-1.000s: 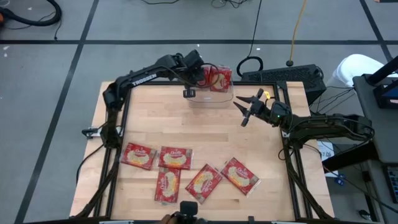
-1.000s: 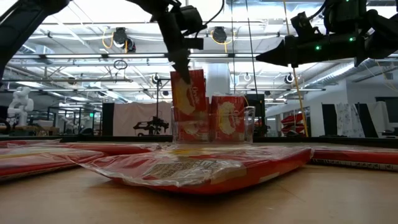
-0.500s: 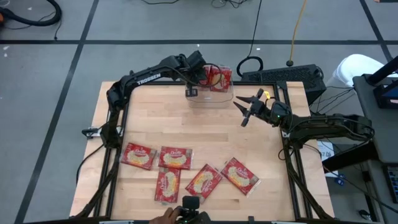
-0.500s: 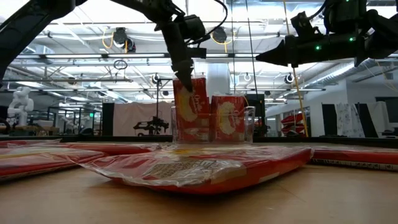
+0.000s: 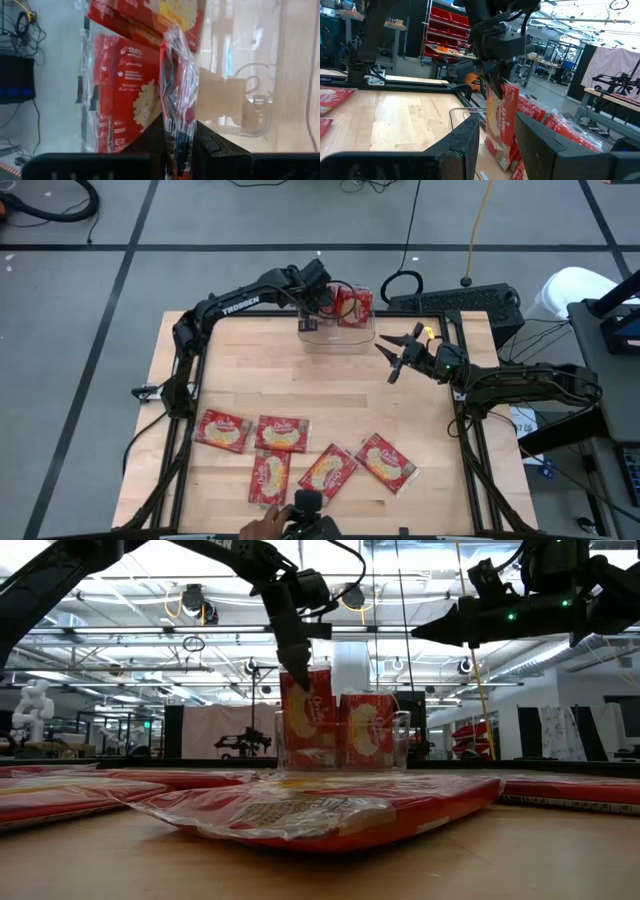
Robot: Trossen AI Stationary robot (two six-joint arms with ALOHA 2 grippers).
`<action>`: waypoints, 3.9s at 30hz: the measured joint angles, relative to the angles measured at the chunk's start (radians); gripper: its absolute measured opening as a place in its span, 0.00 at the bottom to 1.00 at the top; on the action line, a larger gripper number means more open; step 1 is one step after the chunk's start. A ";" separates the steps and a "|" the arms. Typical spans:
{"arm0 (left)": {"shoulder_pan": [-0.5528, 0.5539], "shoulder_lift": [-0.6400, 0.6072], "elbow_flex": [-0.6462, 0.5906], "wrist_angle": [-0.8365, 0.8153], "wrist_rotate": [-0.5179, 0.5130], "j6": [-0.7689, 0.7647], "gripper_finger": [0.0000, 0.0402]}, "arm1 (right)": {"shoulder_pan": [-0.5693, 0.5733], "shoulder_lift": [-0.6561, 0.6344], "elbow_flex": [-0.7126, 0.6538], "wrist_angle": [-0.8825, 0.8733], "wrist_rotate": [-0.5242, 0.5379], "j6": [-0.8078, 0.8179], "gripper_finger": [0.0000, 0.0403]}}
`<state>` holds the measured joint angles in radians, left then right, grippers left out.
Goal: Sort popcorn bags into baskets
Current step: Put the red popcorn bag into the transparent bin
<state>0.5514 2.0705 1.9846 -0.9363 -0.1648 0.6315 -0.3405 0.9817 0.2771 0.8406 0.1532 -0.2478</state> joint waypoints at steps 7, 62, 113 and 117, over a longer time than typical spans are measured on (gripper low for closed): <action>0.005 0.000 -0.004 0.015 -0.005 0.001 0.21 | 0.000 0.000 0.000 0.000 0.000 0.000 0.29; -0.377 -0.578 -0.642 0.349 0.010 -0.540 0.09 | 0.329 0.000 0.174 -0.538 -0.049 0.354 0.29; -0.650 -0.652 -0.960 0.677 0.007 -0.565 0.09 | 0.815 0.481 0.314 -0.917 0.172 0.972 0.52; -0.650 -0.652 -0.960 0.676 0.007 -0.559 0.09 | 0.797 0.534 0.317 -0.885 0.142 0.999 0.47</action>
<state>-0.0986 1.4189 1.0245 -0.2599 -0.1574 0.0722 0.4561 1.5159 0.5946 -0.0441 0.2956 0.7516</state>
